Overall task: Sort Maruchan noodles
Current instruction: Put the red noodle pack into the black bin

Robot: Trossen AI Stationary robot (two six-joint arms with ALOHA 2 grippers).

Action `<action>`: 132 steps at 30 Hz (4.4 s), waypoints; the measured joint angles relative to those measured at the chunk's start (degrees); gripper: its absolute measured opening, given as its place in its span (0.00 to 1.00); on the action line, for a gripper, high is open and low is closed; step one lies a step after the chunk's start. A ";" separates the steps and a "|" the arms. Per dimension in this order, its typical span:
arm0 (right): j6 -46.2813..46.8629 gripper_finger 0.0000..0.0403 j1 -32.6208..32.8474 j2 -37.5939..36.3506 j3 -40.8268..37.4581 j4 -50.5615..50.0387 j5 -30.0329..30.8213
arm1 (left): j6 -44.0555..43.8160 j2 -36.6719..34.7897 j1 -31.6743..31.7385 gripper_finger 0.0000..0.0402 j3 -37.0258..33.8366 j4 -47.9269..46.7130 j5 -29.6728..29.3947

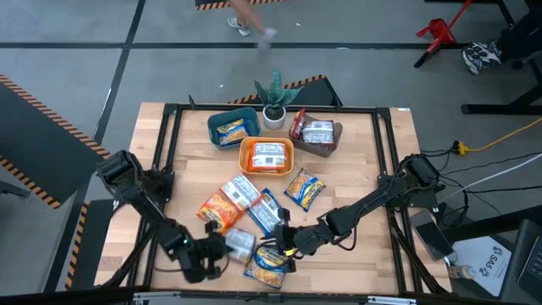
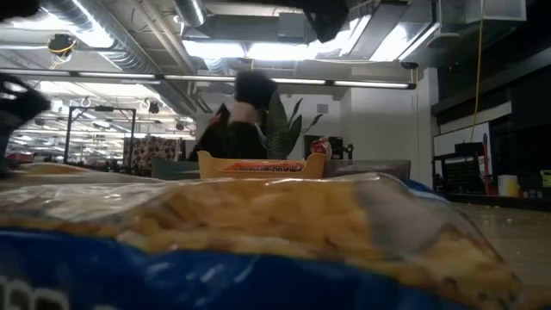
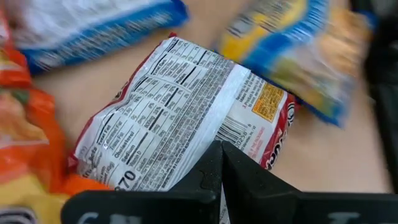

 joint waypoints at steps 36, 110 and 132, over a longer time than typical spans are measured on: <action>4.32 0.21 4.63 6.51 0.09 8.33 -0.28 | 16.89 -6.29 9.00 0.00 -1.74 14.13 2.46; -66.74 0.71 -5.27 14.16 3.02 -2.25 4.50 | -5.49 1.68 5.42 0.00 -10.78 11.53 -4.99; -68.59 0.41 -6.58 17.64 3.37 2.59 3.72 | -5.53 1.90 5.51 0.00 -11.02 13.84 -6.09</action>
